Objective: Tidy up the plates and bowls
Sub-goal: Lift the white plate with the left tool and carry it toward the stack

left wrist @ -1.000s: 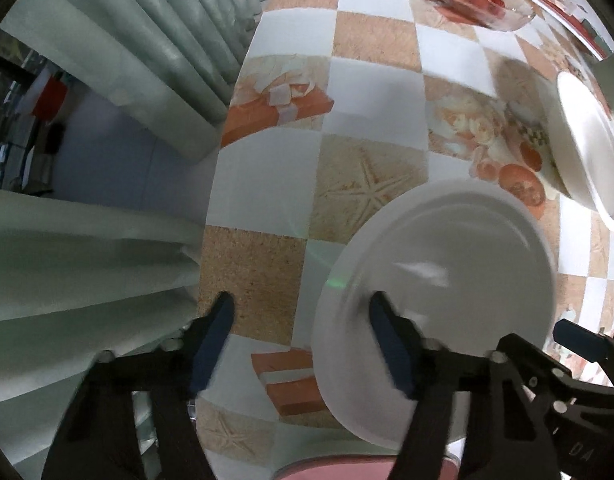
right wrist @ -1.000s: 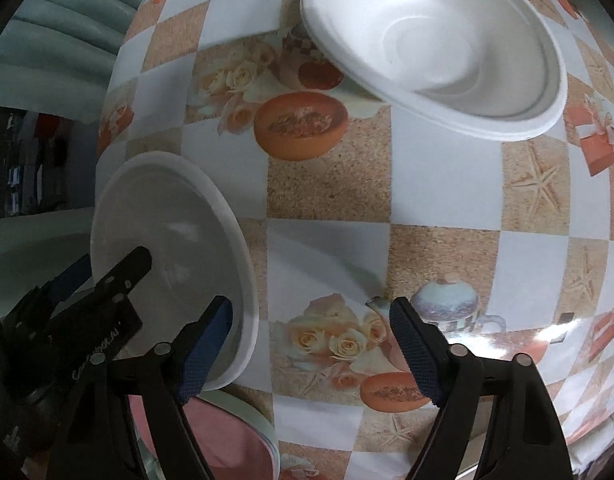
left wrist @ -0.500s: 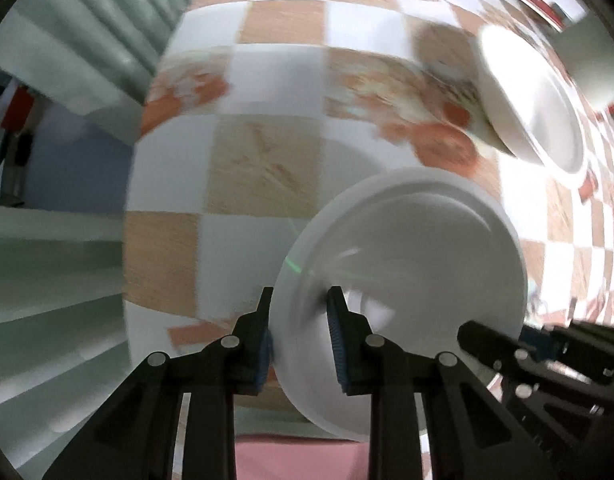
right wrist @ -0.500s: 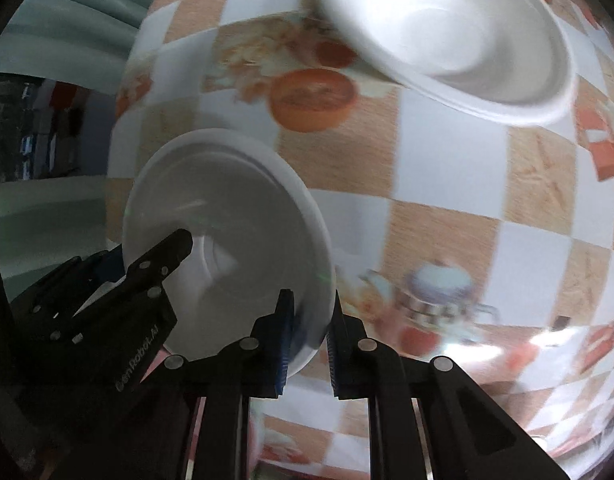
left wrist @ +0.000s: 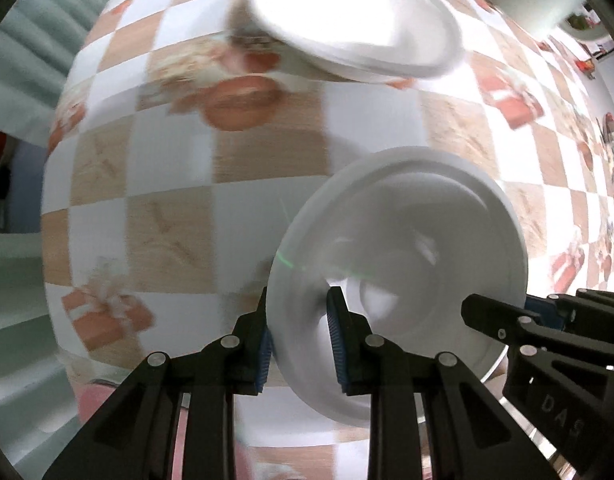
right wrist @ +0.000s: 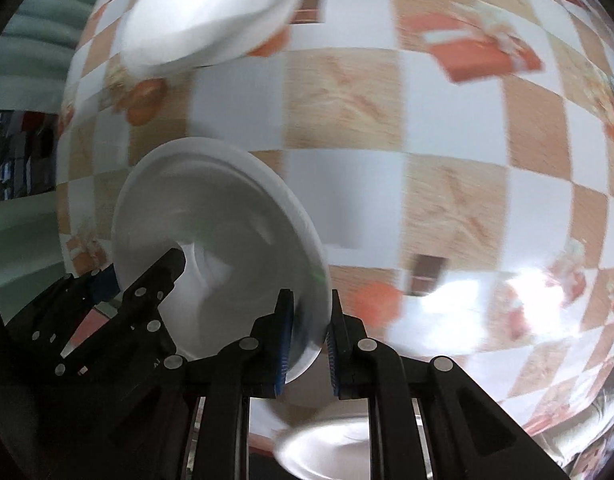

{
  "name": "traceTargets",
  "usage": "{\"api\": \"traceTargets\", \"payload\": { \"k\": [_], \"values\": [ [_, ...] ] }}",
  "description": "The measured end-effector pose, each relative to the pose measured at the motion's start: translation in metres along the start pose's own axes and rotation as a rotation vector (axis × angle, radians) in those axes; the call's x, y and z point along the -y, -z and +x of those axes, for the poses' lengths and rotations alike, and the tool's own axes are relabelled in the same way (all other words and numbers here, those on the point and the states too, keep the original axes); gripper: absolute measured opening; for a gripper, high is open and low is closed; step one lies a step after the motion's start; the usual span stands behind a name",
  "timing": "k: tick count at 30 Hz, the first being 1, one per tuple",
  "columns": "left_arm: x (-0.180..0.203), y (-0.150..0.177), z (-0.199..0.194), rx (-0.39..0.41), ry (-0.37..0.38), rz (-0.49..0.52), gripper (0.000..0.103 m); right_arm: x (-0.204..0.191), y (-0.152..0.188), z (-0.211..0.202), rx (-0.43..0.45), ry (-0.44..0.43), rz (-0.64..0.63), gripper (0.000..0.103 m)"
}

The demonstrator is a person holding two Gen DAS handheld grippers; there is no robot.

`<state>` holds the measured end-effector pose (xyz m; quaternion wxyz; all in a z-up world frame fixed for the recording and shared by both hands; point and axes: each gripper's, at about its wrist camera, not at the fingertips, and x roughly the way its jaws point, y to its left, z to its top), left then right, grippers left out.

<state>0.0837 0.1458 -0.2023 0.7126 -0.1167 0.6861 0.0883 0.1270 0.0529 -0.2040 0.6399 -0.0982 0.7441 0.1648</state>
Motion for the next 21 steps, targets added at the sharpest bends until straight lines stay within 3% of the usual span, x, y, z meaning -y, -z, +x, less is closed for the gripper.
{"api": "traceTargets", "payload": {
  "k": [6,16,21],
  "values": [
    [0.042,0.005,0.000,0.001,0.026,0.037,0.028,0.023,0.009,-0.002,0.001,0.009,0.020,0.017],
    [0.062,0.004,0.000,0.010,0.011,0.053,0.028,0.038,0.019,0.000,0.012,-0.019,0.032,0.017],
    [0.085,0.002,-0.019,0.017,0.009,0.055,0.028,0.044,0.025,-0.005,0.028,-0.042,0.043,0.017]
  ]
}}
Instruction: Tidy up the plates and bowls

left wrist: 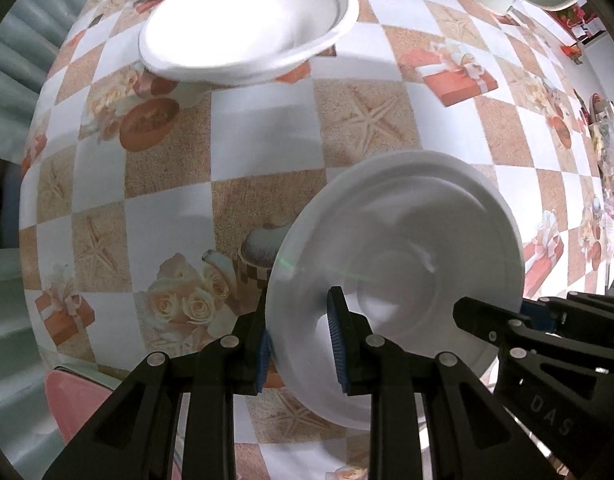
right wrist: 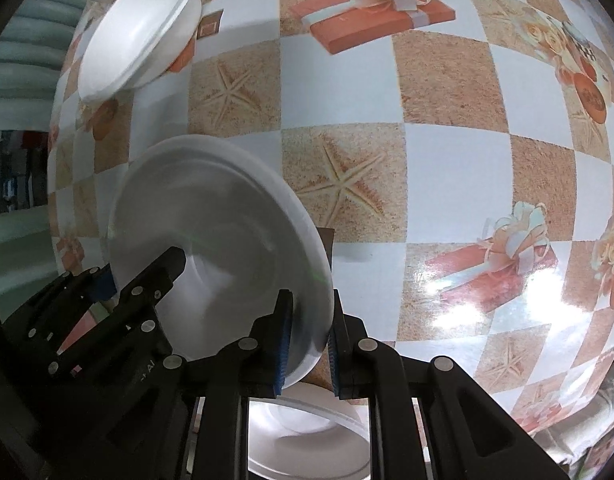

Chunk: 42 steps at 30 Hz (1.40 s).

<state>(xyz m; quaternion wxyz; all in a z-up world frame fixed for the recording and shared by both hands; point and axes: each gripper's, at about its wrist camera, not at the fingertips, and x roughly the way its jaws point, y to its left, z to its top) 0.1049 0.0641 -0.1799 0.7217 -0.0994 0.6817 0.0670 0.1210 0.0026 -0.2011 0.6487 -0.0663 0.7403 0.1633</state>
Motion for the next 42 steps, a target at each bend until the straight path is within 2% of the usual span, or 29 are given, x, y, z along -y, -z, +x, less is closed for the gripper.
{"api": "traceTargets", "payload": {
  "k": [1,4,10,14,18,24,28,42],
  "values": [
    [-0.011,0.003,0.000,0.006,0.002,0.005,0.028,0.001,0.000,-0.004,0.007,-0.003,0.000,0.017],
    [-0.005,-0.001,-0.016,0.033,-0.003,0.034,0.028,0.015,0.001,-0.021,0.026,-0.014,0.008,0.017],
    [0.010,0.005,-0.051,0.076,0.002,0.069,0.028,0.017,0.015,-0.050,0.072,-0.014,-0.001,0.017],
    [0.016,0.023,-0.070,0.087,0.008,0.100,0.028,0.034,0.031,-0.069,0.083,-0.017,0.000,0.017],
    [0.015,0.047,-0.069,0.073,0.019,0.138,0.028,0.046,0.051,-0.082,0.079,-0.007,0.006,0.017],
    [0.029,0.092,-0.071,0.037,0.036,0.209,0.028,0.061,0.100,-0.078,0.053,-0.009,0.056,0.017],
    [0.039,0.107,-0.064,0.000,0.040,0.246,0.028,0.073,0.124,-0.071,0.029,-0.010,0.093,0.017],
    [0.047,0.121,-0.043,-0.059,0.020,0.299,0.028,0.078,0.141,-0.053,-0.008,0.001,0.127,0.017]
  ]
}}
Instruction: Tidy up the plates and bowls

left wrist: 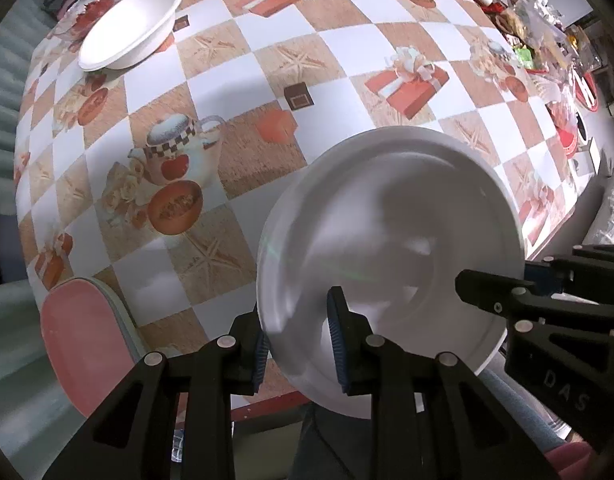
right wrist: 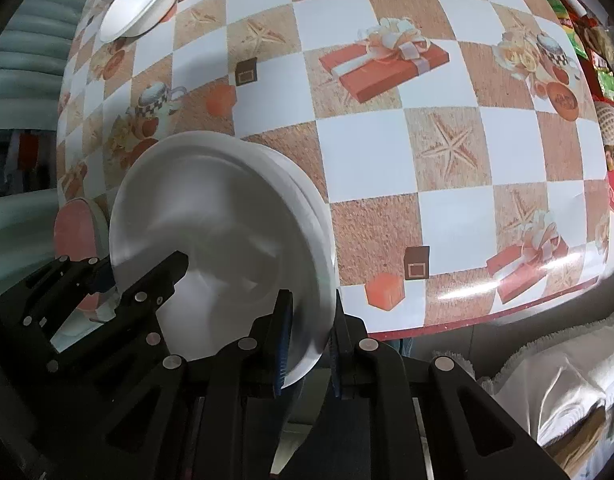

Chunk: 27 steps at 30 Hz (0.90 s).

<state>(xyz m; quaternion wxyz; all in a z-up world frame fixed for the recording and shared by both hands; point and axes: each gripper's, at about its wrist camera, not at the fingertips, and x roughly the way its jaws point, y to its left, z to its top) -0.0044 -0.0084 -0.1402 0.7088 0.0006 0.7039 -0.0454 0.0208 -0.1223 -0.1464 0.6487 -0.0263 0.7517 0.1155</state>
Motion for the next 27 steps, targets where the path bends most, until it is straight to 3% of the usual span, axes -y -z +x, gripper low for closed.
{"api": "traceTargets", "payload": {
  "k": [4,7,9,11,13,15,17,19,27],
  "values": [
    [0.003,-0.003,0.005,-0.003,0.002,0.003,0.028,0.000,-0.002,0.004,-0.003,0.001,0.002,0.017],
    [0.001,-0.004,0.005,0.001,0.012,0.000,0.037,-0.003,-0.005,0.007,0.004,0.001,0.001,0.017],
    [-0.001,-0.003,0.003,0.008,0.011,-0.004,0.061,-0.004,-0.005,0.008,0.004,0.006,-0.004,0.017],
    [-0.005,-0.003,-0.001,0.029,-0.005,-0.008,0.074,-0.002,-0.005,0.009,-0.001,0.006,0.000,0.018],
    [-0.010,-0.002,-0.004,0.042,0.001,-0.015,0.078,0.000,-0.006,0.009,-0.003,0.008,0.009,0.020],
    [-0.017,-0.001,-0.006,0.045,0.011,-0.032,0.079,0.005,-0.006,0.008,0.000,0.018,0.023,0.070],
    [-0.026,0.001,-0.009,0.048,0.019,-0.054,0.079,0.015,-0.007,0.001,0.025,0.071,0.041,0.089],
    [-0.039,0.003,-0.011,0.044,0.026,-0.086,0.079,0.025,-0.007,-0.007,0.045,0.036,0.075,0.089],
    [-0.079,0.019,-0.020,0.061,0.036,-0.200,0.079,0.055,-0.016,-0.036,0.114,0.065,0.152,0.089]
  ]
}}
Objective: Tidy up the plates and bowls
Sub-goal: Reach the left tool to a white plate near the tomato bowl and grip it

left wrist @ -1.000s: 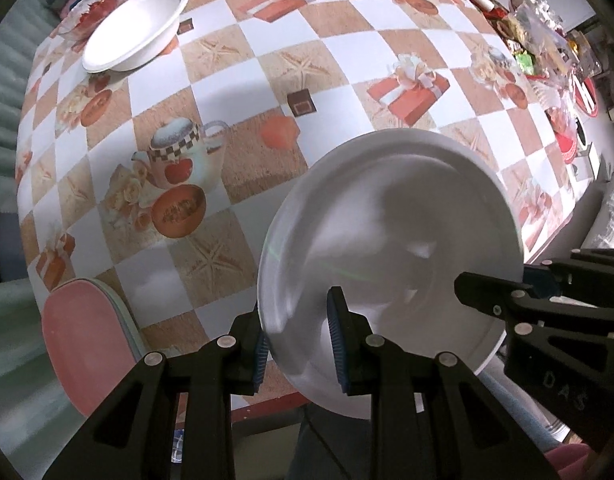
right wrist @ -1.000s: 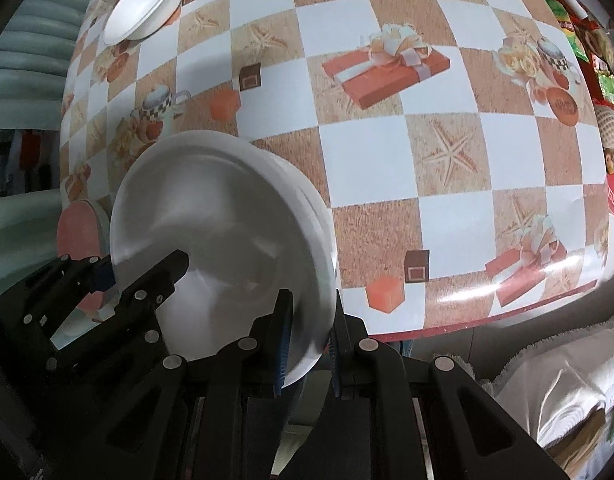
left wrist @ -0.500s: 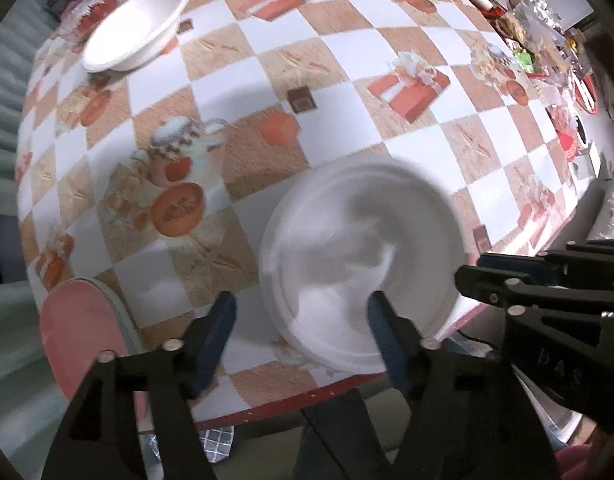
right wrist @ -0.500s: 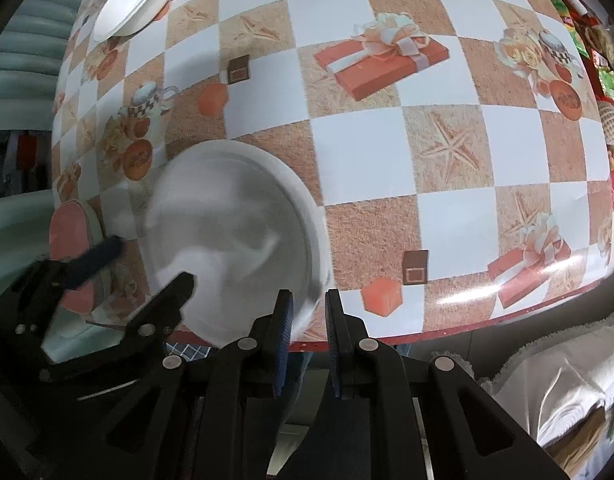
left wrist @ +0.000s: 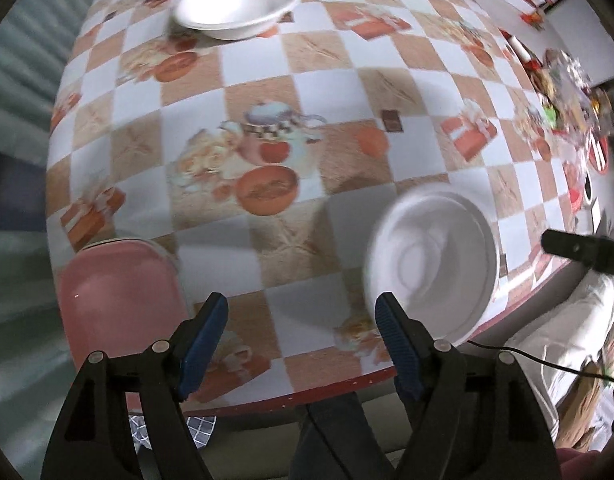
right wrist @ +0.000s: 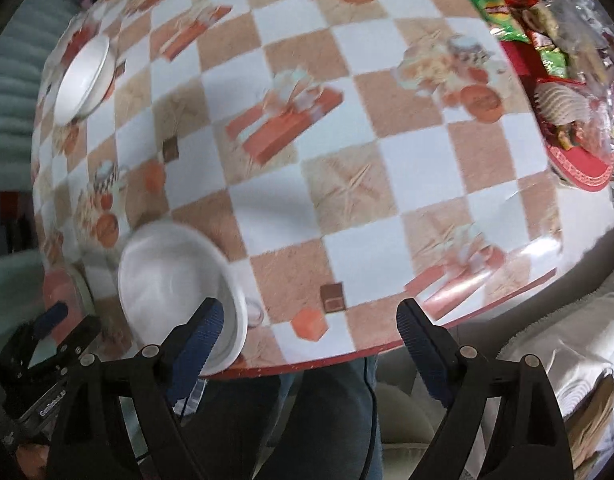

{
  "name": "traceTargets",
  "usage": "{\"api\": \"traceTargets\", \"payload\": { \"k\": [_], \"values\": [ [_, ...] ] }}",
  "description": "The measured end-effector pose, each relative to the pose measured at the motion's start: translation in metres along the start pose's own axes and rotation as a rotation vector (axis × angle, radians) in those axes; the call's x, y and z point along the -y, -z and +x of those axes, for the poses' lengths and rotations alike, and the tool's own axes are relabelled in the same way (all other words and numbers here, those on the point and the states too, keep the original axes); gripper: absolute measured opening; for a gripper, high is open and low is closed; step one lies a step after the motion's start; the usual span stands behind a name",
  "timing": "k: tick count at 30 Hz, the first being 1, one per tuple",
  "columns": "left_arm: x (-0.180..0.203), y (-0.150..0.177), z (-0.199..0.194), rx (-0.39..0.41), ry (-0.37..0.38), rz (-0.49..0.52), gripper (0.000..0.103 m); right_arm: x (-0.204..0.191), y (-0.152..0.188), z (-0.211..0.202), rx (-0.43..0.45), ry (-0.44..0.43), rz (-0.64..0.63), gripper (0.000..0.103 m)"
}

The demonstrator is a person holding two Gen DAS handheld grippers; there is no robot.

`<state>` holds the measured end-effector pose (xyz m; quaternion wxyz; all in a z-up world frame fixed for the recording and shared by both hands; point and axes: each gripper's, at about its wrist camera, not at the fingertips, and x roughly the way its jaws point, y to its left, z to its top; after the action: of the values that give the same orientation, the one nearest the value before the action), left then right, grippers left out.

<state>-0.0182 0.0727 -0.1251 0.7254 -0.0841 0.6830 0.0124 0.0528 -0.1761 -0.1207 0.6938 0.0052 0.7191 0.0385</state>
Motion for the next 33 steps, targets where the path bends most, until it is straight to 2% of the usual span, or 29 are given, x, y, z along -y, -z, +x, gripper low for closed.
{"api": "traceTargets", "payload": {
  "k": [7,11,14,22,28,33],
  "values": [
    [-0.030,-0.009,-0.032,0.094,0.044,-0.044,0.079,-0.006,-0.029,-0.037,0.099,0.042,0.009,0.089],
    [-0.045,-0.024,-0.046,0.164,0.085,-0.094,0.081,-0.018,-0.049,-0.051,0.132,0.054,-0.021,0.089],
    [-0.056,-0.043,-0.050,0.204,0.089,-0.141,0.081,-0.033,-0.066,-0.056,0.142,0.053,-0.068,0.089],
    [-0.090,-0.101,-0.043,0.206,0.038,-0.322,0.082,-0.078,-0.130,-0.039,0.113,0.041,-0.210,0.089],
    [-0.107,-0.139,-0.027,0.192,-0.028,-0.383,0.082,-0.121,-0.175,-0.022,0.087,0.030,-0.318,0.089],
    [-0.110,-0.170,-0.011,0.178,-0.090,-0.374,0.082,-0.159,-0.204,-0.006,0.071,0.002,-0.366,0.089]
  ]
}}
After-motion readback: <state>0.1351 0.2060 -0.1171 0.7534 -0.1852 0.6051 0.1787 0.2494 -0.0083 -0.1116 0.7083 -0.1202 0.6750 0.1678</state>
